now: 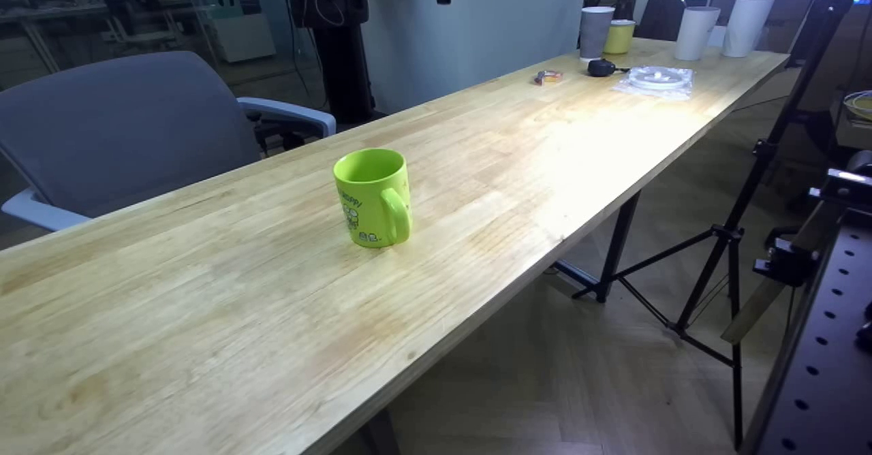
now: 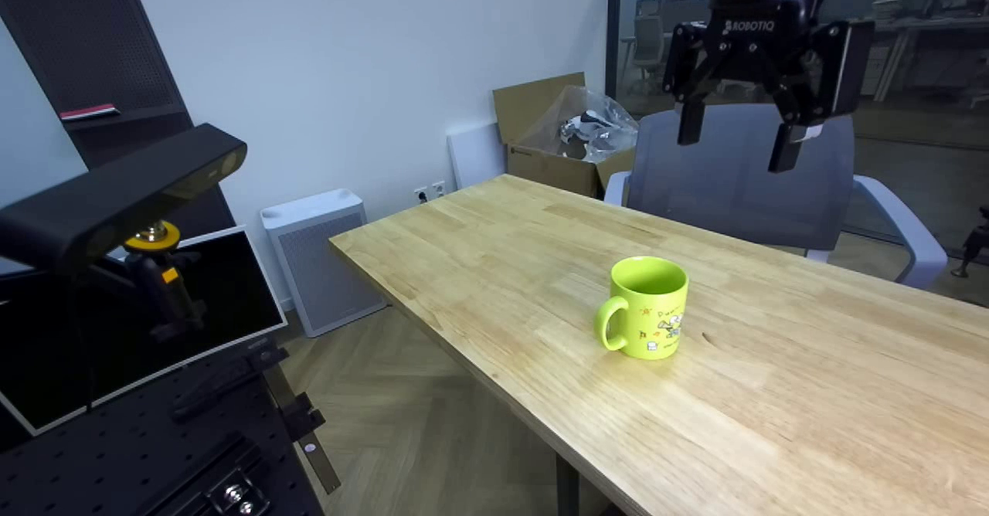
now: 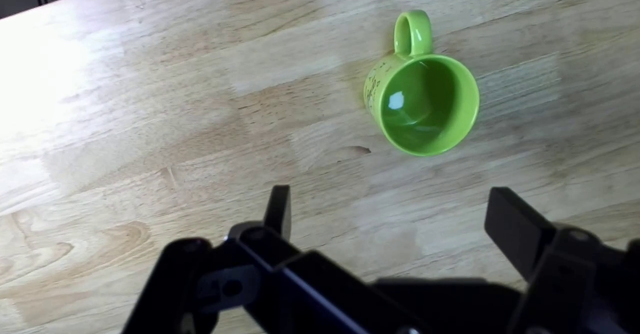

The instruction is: Move the green cup to the right

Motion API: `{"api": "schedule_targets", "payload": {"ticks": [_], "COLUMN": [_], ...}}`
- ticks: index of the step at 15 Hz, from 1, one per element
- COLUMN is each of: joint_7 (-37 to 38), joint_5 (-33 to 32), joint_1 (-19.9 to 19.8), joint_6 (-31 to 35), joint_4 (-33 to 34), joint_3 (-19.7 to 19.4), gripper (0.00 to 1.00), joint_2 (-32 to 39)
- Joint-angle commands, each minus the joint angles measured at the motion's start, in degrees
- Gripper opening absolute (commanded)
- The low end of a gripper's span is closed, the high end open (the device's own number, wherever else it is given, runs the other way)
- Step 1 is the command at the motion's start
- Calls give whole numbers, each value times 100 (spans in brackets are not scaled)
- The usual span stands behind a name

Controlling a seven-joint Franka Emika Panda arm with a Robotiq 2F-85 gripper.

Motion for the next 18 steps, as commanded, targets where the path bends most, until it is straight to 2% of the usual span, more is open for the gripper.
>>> {"api": "schedule_targets", "payload": {"ticks": [1,18], "joint_7": [113,428], "joint_5": [-16,-339], "joint_1": [97,456], "joint_6": [54,618], "joint_4": [205,404], "joint_3": [-32,-189], "gripper": [100,100], "joint_2": [352,1420]}}
